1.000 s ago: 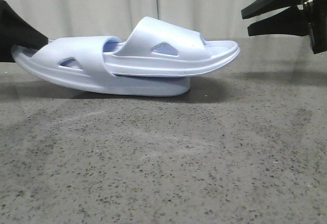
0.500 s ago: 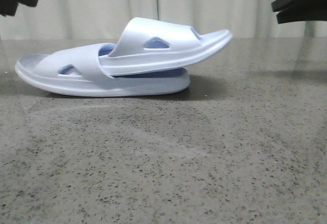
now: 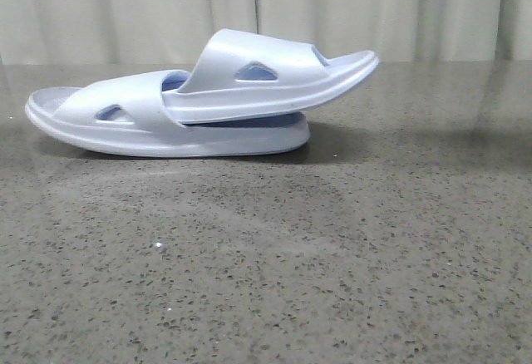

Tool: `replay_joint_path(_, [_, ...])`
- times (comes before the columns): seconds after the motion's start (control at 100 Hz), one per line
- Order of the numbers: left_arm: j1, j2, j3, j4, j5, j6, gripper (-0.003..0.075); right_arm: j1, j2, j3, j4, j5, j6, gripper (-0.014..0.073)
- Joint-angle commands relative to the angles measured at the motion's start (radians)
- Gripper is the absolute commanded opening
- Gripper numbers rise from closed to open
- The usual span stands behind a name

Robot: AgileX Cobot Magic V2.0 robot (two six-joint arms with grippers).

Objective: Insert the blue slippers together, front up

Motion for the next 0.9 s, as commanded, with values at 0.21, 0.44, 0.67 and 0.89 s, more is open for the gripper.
replay_joint_path(0.21, [-0.005, -0.270, 0.102, 0.044, -0.295, -0.055, 0.0015, 0.171, -0.376, 0.212, -0.026, -0.430, -0.022, -0.0077])
replay_joint_path(0.44, [-0.029, -0.496, 0.422, -0.043, -0.372, 0.054, 0.0015, 0.175, -0.612, 0.445, -0.032, -0.519, -0.022, -0.0077])
replay_joint_path(0.67, [-0.084, -0.689, 0.686, -0.319, -0.372, 0.242, 0.0015, 0.175, -0.828, 0.656, -0.032, -0.546, -0.022, -0.0077])
replay_joint_path(0.89, [-0.086, -0.768, 0.733, -0.374, -0.344, 0.251, 0.0015, 0.175, -0.874, 0.732, 0.057, -0.468, -0.022, -0.0078])
